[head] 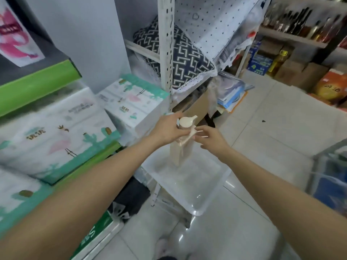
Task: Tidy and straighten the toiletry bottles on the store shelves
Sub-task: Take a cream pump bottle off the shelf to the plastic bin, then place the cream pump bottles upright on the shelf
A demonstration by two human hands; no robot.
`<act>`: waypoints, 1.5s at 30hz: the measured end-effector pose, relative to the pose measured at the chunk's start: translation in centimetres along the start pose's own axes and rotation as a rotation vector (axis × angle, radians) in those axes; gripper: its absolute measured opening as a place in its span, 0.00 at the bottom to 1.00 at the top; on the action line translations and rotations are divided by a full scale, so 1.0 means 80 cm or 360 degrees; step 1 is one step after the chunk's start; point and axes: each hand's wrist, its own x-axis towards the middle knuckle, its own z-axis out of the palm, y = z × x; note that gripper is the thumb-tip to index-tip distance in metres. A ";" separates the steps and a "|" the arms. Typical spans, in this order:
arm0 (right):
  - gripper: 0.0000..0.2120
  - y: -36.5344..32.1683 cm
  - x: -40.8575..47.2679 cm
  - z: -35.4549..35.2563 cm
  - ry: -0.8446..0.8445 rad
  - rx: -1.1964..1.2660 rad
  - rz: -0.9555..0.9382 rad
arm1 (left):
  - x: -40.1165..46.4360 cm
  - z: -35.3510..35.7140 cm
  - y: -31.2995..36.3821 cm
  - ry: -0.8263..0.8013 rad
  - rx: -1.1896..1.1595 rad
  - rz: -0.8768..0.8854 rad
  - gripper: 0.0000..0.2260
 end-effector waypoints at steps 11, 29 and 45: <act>0.19 0.054 0.057 0.029 -0.0177 0.0068 0.0177 | 0.027 0.055 -0.046 -0.0006 0.0060 -0.0296 0.15; 0.19 0.030 0.046 0.025 -0.0168 -0.0302 0.0053 | 0.010 0.045 -0.062 -0.0080 0.0118 -0.0469 0.22; 0.17 -0.127 -0.114 0.099 -0.0932 -0.1156 -0.0606 | -0.226 -0.085 -0.058 0.0252 0.0634 -0.0789 0.12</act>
